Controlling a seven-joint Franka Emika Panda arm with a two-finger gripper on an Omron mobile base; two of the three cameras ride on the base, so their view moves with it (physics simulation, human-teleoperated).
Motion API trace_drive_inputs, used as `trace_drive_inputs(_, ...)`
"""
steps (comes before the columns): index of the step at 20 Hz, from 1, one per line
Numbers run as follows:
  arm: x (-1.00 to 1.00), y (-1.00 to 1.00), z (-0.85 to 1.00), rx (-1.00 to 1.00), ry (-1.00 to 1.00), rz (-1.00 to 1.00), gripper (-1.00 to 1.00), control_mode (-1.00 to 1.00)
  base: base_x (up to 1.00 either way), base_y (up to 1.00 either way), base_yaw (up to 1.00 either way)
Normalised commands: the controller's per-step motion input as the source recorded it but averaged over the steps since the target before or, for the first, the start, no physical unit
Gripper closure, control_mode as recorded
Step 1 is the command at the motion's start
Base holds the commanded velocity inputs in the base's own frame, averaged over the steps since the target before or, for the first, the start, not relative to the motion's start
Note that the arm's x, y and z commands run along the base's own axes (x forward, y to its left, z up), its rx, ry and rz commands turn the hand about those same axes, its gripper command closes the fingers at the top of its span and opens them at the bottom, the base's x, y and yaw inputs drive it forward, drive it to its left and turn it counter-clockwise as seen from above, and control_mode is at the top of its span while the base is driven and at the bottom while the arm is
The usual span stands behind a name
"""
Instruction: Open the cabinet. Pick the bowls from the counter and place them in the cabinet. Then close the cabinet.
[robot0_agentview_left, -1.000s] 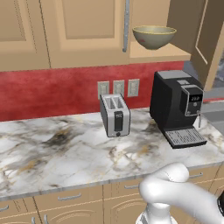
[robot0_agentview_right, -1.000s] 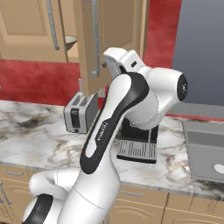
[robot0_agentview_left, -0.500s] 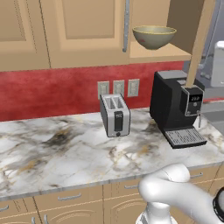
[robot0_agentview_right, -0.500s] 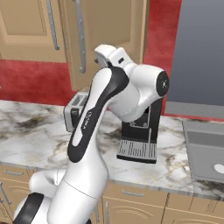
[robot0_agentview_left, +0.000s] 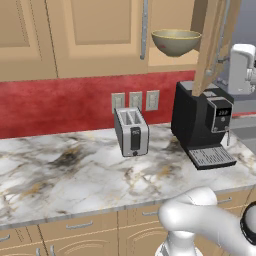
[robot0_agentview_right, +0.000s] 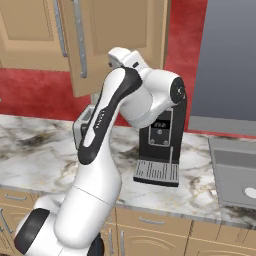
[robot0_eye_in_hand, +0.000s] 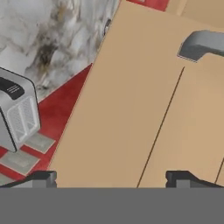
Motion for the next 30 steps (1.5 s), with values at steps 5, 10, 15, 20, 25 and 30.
trace_drive_inputs(5,0.53,0.05,0.00,0.00,-0.08,0.00,-1.00,-1.00,0.00,0.00,0.00)
trace_drive_inputs(10,0.45,0.08,0.00,0.00,-0.14,0.00,-1.00,-1.00,0.00,0.00,0.00)
trace_drive_inputs(15,0.39,0.12,0.00,0.00,-0.17,0.00,-1.00,-1.00,0.00,0.00,0.00)
trace_drive_inputs(20,0.37,0.16,0.04,0.00,-0.13,0.00,-1.00,-1.00,0.00,0.00,0.00)
trace_drive_inputs(25,0.38,0.24,0.07,0.00,-0.10,-0.01,-1.00,-1.00,0.00,0.00,0.00)
trace_drive_inputs(30,0.36,0.28,0.20,0.00,-0.01,-0.03,-1.00,-1.00,0.00,0.00,0.00)
